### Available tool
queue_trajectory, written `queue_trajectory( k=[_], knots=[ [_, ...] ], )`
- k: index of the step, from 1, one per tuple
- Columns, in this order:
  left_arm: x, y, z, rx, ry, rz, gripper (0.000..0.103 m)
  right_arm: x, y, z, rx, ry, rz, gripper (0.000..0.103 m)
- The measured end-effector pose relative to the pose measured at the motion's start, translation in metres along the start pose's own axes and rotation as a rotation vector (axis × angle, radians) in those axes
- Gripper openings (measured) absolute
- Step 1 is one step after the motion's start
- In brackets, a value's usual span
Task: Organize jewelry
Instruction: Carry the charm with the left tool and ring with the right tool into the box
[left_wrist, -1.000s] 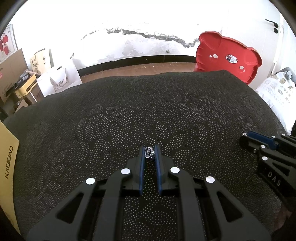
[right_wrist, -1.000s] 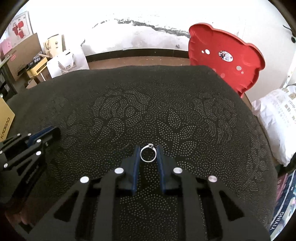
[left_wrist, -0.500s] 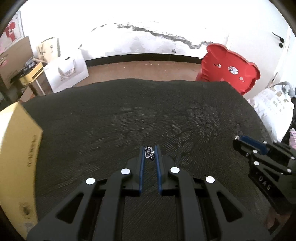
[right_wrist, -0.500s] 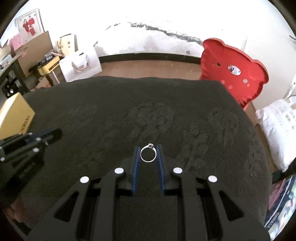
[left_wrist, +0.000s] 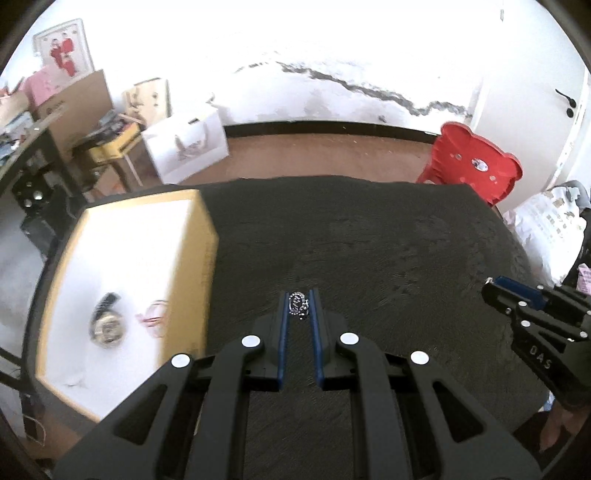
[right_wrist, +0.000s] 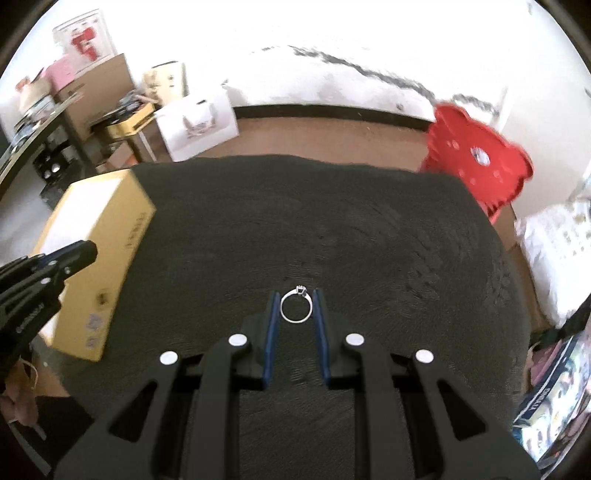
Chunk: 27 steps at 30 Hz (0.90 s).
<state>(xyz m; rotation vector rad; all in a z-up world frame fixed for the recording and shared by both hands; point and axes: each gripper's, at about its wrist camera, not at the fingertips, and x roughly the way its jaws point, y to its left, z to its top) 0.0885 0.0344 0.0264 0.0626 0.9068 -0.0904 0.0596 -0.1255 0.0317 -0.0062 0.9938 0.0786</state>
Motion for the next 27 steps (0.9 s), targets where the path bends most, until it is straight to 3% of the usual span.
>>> queue_trajectory(
  k=[5, 14, 21, 27],
  knots=[
    [-0.045, 0.05, -0.006, -0.038, -0.047, 0.04, 0.011, -0.047, 0.076, 0.009, -0.102, -0.066, 0.025, 0.019],
    [-0.091, 0.138, -0.022, -0.105, -0.087, 0.137, 0.011, -0.084, 0.202, 0.022, -0.25, -0.118, 0.109, 0.018],
    [-0.097, 0.202, -0.044, -0.173, -0.06, 0.178, 0.011, -0.075, 0.272, 0.029, -0.313, -0.111, 0.156, 0.019],
    [-0.08, 0.234, -0.051, -0.186, -0.032, 0.202, 0.011, -0.041, 0.312, 0.032, -0.335, -0.063, 0.198, 0.019]
  ],
)
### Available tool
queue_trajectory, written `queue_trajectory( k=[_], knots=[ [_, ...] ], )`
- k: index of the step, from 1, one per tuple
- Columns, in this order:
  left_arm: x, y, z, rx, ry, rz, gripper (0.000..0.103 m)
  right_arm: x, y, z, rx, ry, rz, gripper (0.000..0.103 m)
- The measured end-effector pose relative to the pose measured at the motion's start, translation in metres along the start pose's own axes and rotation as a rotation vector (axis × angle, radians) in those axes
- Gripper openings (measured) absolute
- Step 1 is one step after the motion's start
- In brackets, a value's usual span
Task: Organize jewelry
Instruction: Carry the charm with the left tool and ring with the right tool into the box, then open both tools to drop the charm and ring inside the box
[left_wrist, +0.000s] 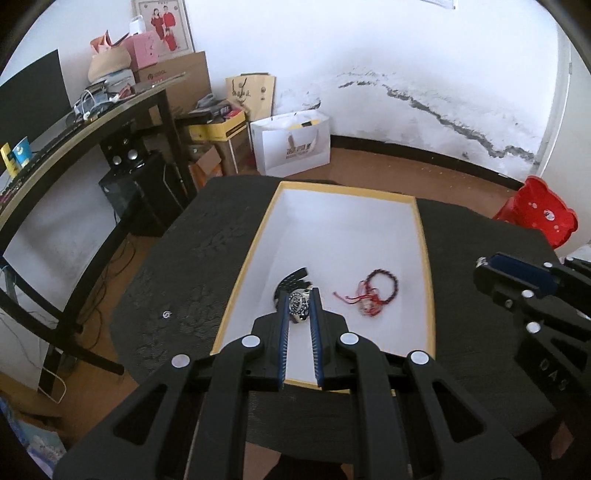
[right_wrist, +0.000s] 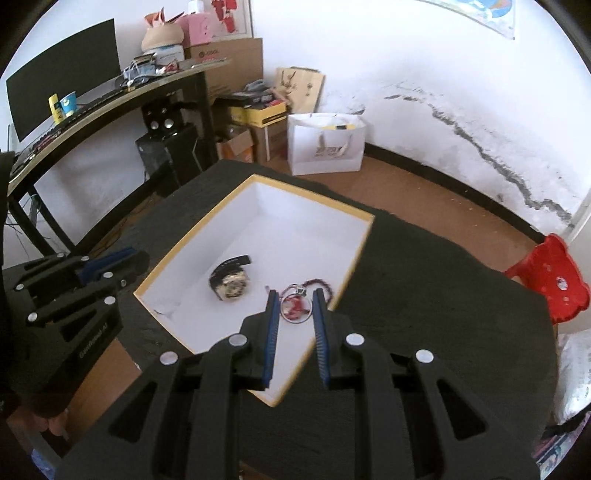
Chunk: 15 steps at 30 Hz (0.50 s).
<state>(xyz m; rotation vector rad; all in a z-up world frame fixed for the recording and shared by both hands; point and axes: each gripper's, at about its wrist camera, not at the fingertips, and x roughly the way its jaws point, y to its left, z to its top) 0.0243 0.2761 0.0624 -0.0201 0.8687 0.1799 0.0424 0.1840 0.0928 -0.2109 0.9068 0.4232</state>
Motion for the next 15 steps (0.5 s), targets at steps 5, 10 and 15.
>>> queue_trajectory(
  k=[5, 10, 15],
  knots=[
    [0.028, 0.01, 0.001, -0.013, 0.031, 0.001, 0.011, 0.034, 0.007, 0.004, -0.011, 0.041, 0.015, 0.019],
    [0.068, 0.011, -0.001, -0.015, 0.079, -0.002, 0.011, 0.068, 0.004, 0.006, -0.002, 0.082, 0.012, 0.019],
    [0.108, 0.007, -0.003, -0.019, 0.136, -0.021, 0.011, 0.102, -0.001, 0.006, 0.002, 0.124, 0.002, 0.019]
  ],
)
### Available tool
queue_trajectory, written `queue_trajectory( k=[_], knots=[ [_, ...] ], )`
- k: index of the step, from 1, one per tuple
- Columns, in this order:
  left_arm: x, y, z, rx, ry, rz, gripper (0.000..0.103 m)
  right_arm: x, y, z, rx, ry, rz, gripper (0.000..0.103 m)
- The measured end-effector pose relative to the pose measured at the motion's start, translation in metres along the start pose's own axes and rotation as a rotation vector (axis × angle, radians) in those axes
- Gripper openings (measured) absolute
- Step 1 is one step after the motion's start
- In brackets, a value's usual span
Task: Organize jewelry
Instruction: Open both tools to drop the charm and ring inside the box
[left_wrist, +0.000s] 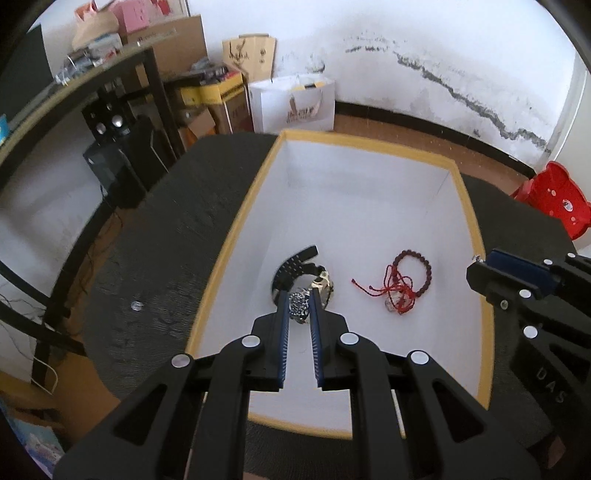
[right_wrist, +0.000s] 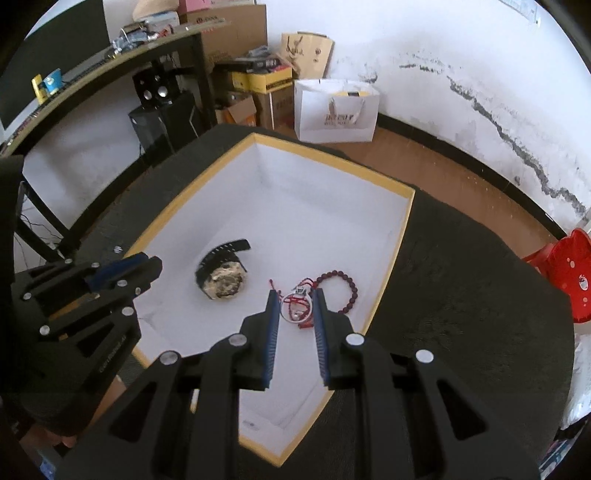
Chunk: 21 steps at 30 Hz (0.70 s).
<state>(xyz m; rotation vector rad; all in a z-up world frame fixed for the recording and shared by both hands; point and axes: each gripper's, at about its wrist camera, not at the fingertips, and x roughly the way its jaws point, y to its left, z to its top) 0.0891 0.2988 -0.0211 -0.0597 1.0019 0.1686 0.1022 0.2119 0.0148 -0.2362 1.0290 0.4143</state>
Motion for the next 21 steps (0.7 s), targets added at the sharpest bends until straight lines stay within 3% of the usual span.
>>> queue_trajectory(
  k=[6, 12, 21],
  knots=[
    [0.038, 0.0, 0.002, -0.025, 0.083, -0.038, 0.011, 0.037, -0.004, 0.005, 0.011, 0.042, 0.002, 0.019],
    [0.046, -0.001, 0.004, 0.007, 0.064, -0.001, 0.011, 0.052, -0.005, 0.007, 0.007, 0.054, 0.003, 0.019],
    [0.058, 0.002, 0.006, -0.004, 0.109, 0.0, 0.012, 0.055, -0.007, 0.009, 0.017, 0.055, -0.001, 0.019]
  ],
)
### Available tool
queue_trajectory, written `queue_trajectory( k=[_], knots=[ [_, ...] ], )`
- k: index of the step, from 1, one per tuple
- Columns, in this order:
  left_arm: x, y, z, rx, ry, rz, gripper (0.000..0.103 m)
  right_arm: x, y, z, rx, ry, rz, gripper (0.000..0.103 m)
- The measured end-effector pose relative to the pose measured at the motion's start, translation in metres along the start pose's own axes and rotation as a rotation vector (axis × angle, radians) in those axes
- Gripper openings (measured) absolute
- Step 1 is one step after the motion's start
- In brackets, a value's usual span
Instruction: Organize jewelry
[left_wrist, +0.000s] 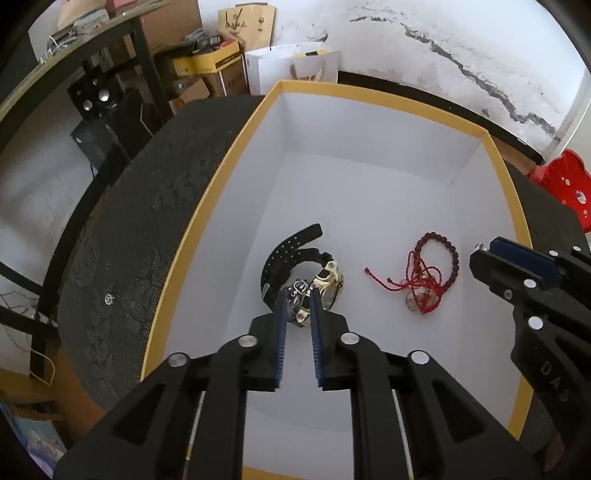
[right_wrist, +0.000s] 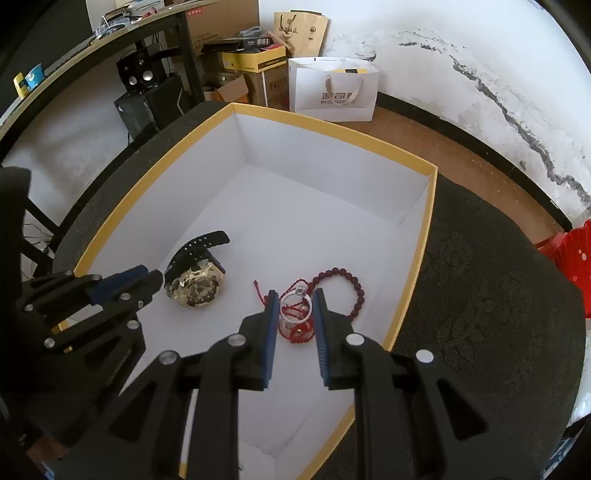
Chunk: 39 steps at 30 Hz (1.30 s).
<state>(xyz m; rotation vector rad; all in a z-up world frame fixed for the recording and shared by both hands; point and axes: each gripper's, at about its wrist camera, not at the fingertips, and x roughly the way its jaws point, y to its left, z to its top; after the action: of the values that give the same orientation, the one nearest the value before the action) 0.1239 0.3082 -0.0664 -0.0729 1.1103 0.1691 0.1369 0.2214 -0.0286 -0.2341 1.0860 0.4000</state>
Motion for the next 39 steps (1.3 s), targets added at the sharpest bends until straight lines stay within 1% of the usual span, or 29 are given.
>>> queue_trajectory(
  k=[3, 4, 5, 6, 7, 8, 10, 14, 15, 16, 17, 19, 22, 23, 24, 25, 26, 29, 33, 38, 39],
  knots=[
    [0.001, 0.0, 0.0, 0.004, 0.007, 0.01, 0.016, 0.001, -0.001, 0.002, 0.005, 0.003, -0.002, 0.019],
    [0.001, 0.001, 0.0, 0.001, 0.006, 0.012, 0.025, 0.001, -0.001, 0.002, 0.008, 0.003, -0.002, 0.019],
    [0.0, 0.002, 0.0, -0.002, 0.006, 0.015, 0.039, 0.0, -0.002, 0.003, 0.012, 0.002, -0.001, 0.03],
    [-0.001, 0.002, 0.0, -0.007, 0.004, 0.012, 0.046, -0.002, -0.003, 0.004, 0.014, -0.004, 0.004, 0.038],
    [-0.002, 0.003, 0.0, -0.011, 0.001, 0.009, 0.062, -0.004, -0.003, 0.004, 0.015, -0.013, 0.008, 0.041],
    [-0.004, 0.004, 0.0, -0.015, -0.002, 0.01, 0.067, -0.005, -0.003, 0.005, 0.014, -0.018, 0.007, 0.047],
    [-0.006, 0.003, -0.001, -0.009, -0.005, 0.014, 0.067, -0.007, -0.003, 0.006, 0.019, -0.027, 0.007, 0.047],
    [-0.011, 0.005, -0.002, -0.02, -0.005, 0.015, 0.082, -0.012, -0.001, 0.006, 0.024, -0.025, 0.009, 0.048],
    [-0.013, 0.005, -0.002, -0.022, -0.005, 0.02, 0.085, -0.014, -0.001, 0.007, 0.026, -0.027, 0.006, 0.054],
    [-0.015, 0.006, -0.003, -0.025, -0.004, 0.019, 0.086, -0.019, -0.002, 0.007, 0.035, -0.034, 0.006, 0.064],
    [-0.019, 0.007, -0.003, -0.031, -0.003, 0.015, 0.087, -0.024, -0.003, 0.007, 0.04, -0.052, 0.004, 0.077],
    [-0.026, 0.008, -0.004, -0.037, -0.008, 0.026, 0.09, -0.038, -0.003, 0.007, 0.038, -0.081, -0.013, 0.077],
    [-0.04, 0.008, -0.006, -0.043, -0.016, 0.024, 0.091, -0.059, -0.01, 0.005, 0.063, -0.098, 0.001, 0.078],
    [-0.043, 0.008, -0.007, -0.043, -0.015, 0.025, 0.092, -0.067, -0.013, 0.003, 0.07, -0.104, 0.003, 0.079],
    [-0.049, 0.006, -0.008, -0.042, -0.016, 0.026, 0.093, -0.075, -0.017, 0.001, 0.075, -0.117, 0.001, 0.087],
    [-0.055, 0.004, -0.009, -0.039, -0.022, 0.018, 0.094, -0.086, -0.021, -0.002, 0.079, -0.133, -0.017, 0.09],
    [-0.062, 0.0, -0.01, -0.034, -0.028, 0.014, 0.095, -0.096, -0.024, -0.005, 0.081, -0.146, -0.025, 0.092],
    [-0.078, -0.01, -0.015, -0.032, -0.038, 0.008, 0.097, -0.124, -0.039, -0.019, 0.093, -0.167, -0.041, 0.092],
    [-0.103, -0.032, -0.026, -0.036, -0.05, -0.018, 0.097, -0.169, -0.068, -0.05, 0.128, -0.209, -0.062, 0.096],
    [-0.13, -0.087, -0.046, 0.038, -0.07, -0.059, 0.097, -0.22, -0.127, -0.109, 0.202, -0.248, -0.134, 0.096],
    [-0.135, -0.106, -0.052, 0.062, -0.07, -0.073, 0.097, -0.226, -0.138, -0.118, 0.216, -0.25, -0.146, 0.096]
  ],
)
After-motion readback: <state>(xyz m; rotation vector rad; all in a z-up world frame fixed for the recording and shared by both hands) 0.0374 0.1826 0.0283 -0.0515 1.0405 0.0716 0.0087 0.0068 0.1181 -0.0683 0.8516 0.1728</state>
